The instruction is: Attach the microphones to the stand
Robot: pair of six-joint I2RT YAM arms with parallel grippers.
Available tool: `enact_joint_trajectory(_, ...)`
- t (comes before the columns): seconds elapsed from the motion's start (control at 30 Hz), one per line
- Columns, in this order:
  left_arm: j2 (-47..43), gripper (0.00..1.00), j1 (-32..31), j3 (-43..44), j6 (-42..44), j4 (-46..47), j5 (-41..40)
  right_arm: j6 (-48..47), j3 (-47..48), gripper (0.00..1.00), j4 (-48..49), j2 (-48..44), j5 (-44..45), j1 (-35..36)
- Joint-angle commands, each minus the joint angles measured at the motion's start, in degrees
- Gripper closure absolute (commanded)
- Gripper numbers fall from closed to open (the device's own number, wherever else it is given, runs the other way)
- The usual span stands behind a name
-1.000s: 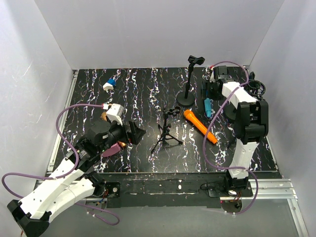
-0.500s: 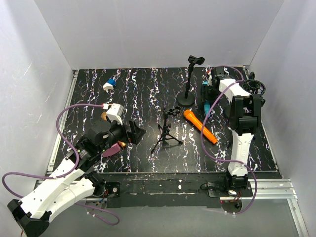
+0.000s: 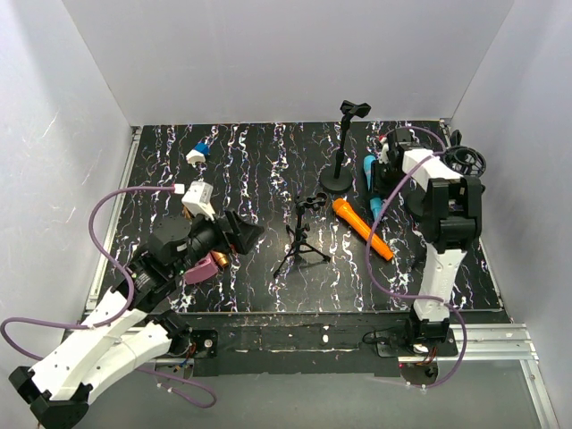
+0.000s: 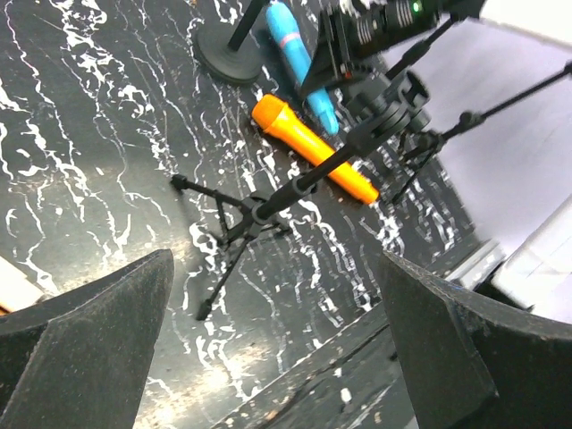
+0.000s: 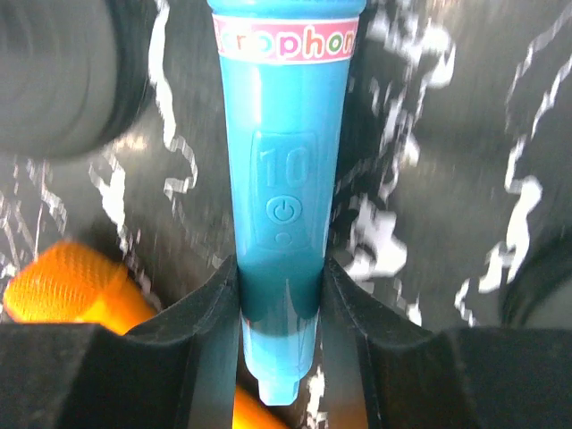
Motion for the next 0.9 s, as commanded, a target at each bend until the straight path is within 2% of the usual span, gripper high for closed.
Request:
enact_joint_trajectory(0.0, -1.81, 0.02, 0.06, 3.25, -8.55, 1.47, -2.76, 0.32, -5.99, 0.94, 2.38, -14.05, -3.4, -0.29)
enact_joint_trajectory(0.27, 0.2, 0.02, 0.06, 7.03, -11.55, 6.92, 3.63, 1.03, -15.05, 0.95, -0.16, -29.35, -14.55, -0.2)
enact_joint_trajectory(0.53, 3.11, 0.02, 0.06, 8.0, -14.8, 9.47, 8.92, -1.43, -15.15, 0.96, -4.11, -32.61, -18.96, -0.12)
enact_joint_trajectory(0.87, 3.46, 0.02, 0.06, 8.09, -18.32, 11.31, 11.91, -5.12, -18.04, 0.96, -10.61, -44.64, -26.51, -0.12)
